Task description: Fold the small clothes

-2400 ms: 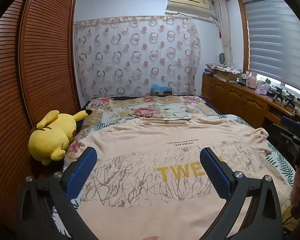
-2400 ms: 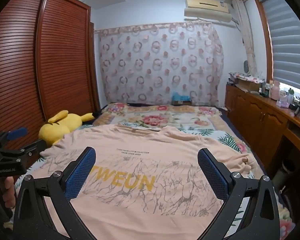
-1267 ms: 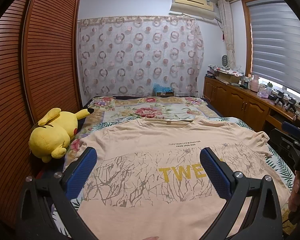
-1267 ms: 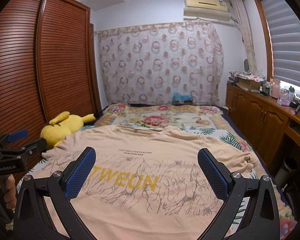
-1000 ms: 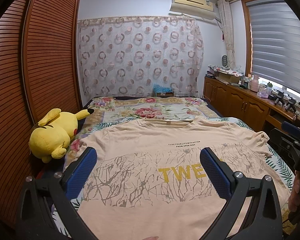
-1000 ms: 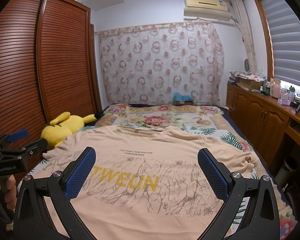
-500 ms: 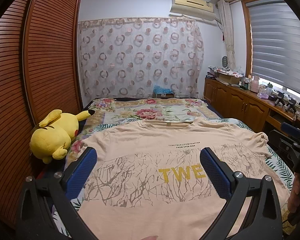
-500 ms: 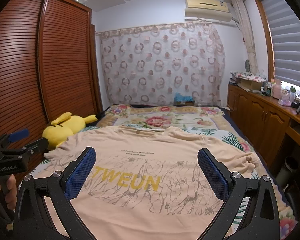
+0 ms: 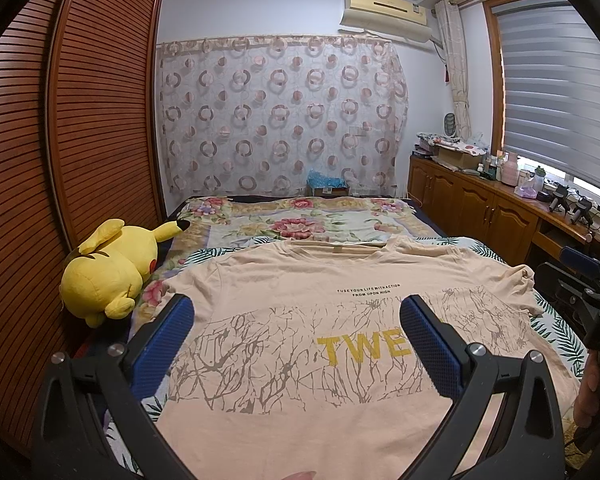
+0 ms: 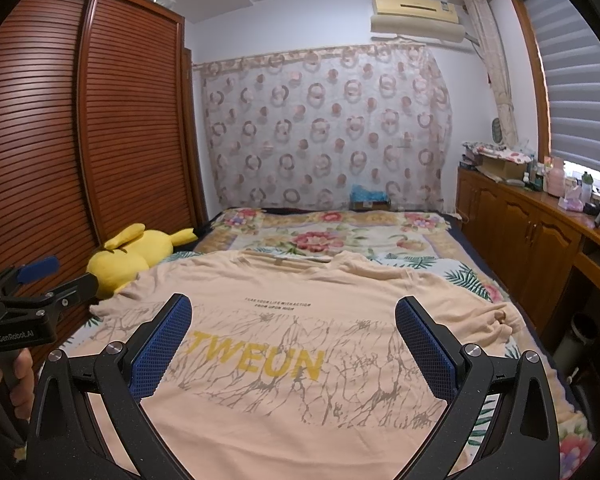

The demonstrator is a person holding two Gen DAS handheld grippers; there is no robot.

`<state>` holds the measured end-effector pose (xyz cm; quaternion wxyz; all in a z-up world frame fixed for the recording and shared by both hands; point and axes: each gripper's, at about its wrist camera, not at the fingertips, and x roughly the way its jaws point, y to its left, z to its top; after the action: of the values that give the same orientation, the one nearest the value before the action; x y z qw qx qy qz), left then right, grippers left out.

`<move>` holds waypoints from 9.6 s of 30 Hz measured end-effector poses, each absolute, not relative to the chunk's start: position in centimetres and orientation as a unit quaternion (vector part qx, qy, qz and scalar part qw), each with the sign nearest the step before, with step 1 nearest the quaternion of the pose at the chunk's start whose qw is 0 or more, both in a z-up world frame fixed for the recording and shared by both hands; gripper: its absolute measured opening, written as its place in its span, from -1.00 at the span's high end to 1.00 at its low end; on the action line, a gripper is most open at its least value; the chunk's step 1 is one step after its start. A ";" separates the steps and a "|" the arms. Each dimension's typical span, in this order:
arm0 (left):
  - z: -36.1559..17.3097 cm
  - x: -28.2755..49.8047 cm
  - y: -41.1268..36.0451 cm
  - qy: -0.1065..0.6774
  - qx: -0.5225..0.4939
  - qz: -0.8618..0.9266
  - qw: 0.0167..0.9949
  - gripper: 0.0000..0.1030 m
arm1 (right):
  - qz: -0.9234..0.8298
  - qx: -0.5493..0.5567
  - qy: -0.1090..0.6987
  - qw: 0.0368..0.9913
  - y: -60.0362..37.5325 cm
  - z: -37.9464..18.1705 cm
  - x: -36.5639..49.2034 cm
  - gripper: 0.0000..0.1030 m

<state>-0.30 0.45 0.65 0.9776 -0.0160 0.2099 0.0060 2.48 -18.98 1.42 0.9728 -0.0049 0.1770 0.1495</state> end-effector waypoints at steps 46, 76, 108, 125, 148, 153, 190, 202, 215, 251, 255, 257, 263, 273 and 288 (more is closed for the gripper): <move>-3.3 2.2 12.2 0.284 -0.032 0.028 0.958 -1.00 | 0.220 -0.027 0.235 0.946 -11.8 -1.6 6.1 -1.00; -12.1 10.9 22.4 0.439 -0.135 -0.041 0.887 0.57 | 0.335 -0.074 0.332 0.879 -3.8 -5.5 12.3 -1.00; -3.8 9.7 8.3 0.363 0.001 -0.118 0.924 0.50 | 0.274 -0.049 0.323 0.905 -12.0 -5.1 12.7 -0.91; -3.0 2.4 17.4 0.303 -0.044 -0.015 0.952 -0.06 | 0.416 -0.131 0.332 0.836 2.1 -5.1 17.2 -0.23; -5.5 0.6 19.0 0.309 -0.058 -0.015 0.949 -0.13 | 0.439 -0.203 0.357 0.799 13.1 -9.2 21.8 0.93; -5.6 0.9 18.2 0.311 -0.056 -0.023 0.949 -0.13 | 0.393 -0.164 0.341 0.838 10.6 -6.9 23.8 0.96; -7.2 3.1 15.7 0.337 -0.053 -0.046 0.939 -0.14 | 0.307 -0.101 0.366 0.873 6.3 -6.7 27.8 0.94; -7.6 4.8 14.7 0.350 -0.046 -0.058 0.934 -0.14 | 0.217 -0.079 0.375 0.898 0.8 -5.6 30.2 0.64; -7.8 14.2 14.7 0.390 -0.020 -0.060 0.919 -0.13 | 0.295 -0.096 0.382 0.871 -2.6 -6.8 26.8 0.41; -10.2 26.7 14.5 0.437 -0.006 -0.100 0.894 -0.13 | 0.316 -0.109 0.397 0.855 -3.1 -7.4 29.8 0.93; -9.8 27.1 13.8 0.433 0.005 -0.105 0.895 0.07 | 0.307 -0.104 0.394 0.860 -3.9 -7.0 29.6 0.71; -9.9 27.3 13.7 0.438 0.011 -0.097 0.894 0.35 | 0.305 -0.106 0.390 0.862 -4.8 -6.7 29.2 0.70; -9.4 27.5 14.4 0.430 0.011 -0.091 0.898 1.00 | 0.298 -0.110 0.380 0.869 -7.8 -6.5 27.2 0.70; -8.5 28.0 17.6 0.411 0.022 -0.055 0.910 0.98 | 0.285 -0.092 0.374 0.878 -12.7 -6.4 24.0 0.69; -4.5 18.7 11.7 0.352 0.051 -0.104 0.929 0.55 | 0.220 -0.077 0.354 0.906 -18.8 -5.8 20.6 0.69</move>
<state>18.68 11.74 -4.54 0.9287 0.0510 0.3522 -0.1041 20.55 -18.83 -5.84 0.9056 -0.0769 0.3543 0.2201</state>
